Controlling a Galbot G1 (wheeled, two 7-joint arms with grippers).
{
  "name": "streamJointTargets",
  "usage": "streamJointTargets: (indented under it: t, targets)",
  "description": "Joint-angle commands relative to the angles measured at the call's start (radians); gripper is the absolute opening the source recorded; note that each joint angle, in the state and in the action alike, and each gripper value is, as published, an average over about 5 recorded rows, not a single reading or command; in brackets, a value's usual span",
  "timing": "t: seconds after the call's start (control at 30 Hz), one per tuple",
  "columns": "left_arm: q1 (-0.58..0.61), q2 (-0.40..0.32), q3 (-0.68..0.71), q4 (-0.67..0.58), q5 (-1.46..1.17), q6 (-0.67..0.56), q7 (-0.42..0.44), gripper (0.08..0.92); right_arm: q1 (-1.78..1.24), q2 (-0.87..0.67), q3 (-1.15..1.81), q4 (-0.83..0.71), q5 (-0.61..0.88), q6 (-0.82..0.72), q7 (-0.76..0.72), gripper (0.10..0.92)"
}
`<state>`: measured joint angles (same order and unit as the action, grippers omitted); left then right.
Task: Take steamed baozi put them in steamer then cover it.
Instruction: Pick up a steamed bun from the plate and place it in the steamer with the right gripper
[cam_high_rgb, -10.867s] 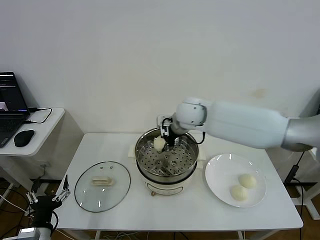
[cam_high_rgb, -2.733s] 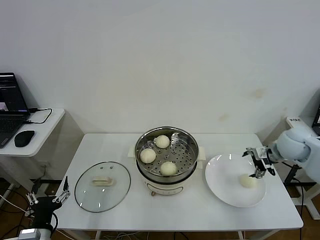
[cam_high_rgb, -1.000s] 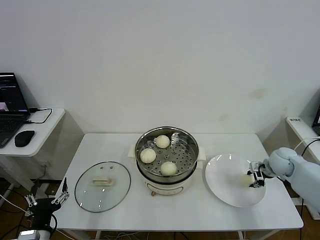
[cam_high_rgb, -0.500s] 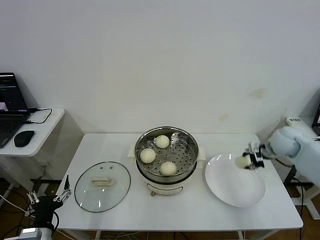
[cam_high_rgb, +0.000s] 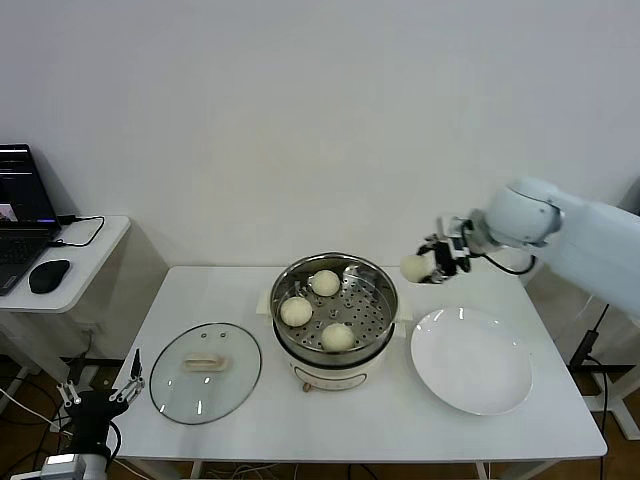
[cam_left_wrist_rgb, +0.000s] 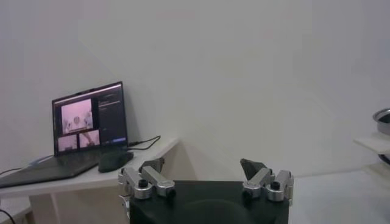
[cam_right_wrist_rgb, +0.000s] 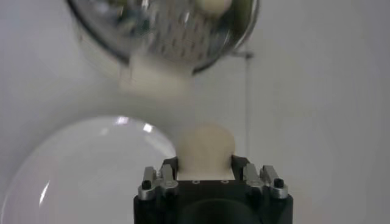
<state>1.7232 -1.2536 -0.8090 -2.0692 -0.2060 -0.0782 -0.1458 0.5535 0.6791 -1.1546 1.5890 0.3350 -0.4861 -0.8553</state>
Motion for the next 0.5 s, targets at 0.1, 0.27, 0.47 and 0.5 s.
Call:
streamJointTargets:
  t: [0.1,0.27,0.47,0.5]
  targets:
    - [-0.002,-0.001,-0.005,0.001,-0.002,0.0,0.0,0.823,0.022,0.245,-0.122,-0.03,0.219,-0.168,0.16,0.56]
    - [-0.001,-0.005,-0.005,0.0,-0.002,0.0,0.0,0.823,-0.065,0.288,-0.105,-0.108,0.206,-0.216,0.198,0.56]
    - [0.0,-0.004,-0.009,0.005,-0.003,0.0,0.0,0.823,-0.129,0.311,-0.095,-0.146,0.197,-0.239,0.213,0.556]
    - [-0.001,-0.004,-0.009,0.006,-0.003,0.0,0.0,0.823,-0.135,0.314,-0.094,-0.148,0.194,-0.239,0.213,0.555]
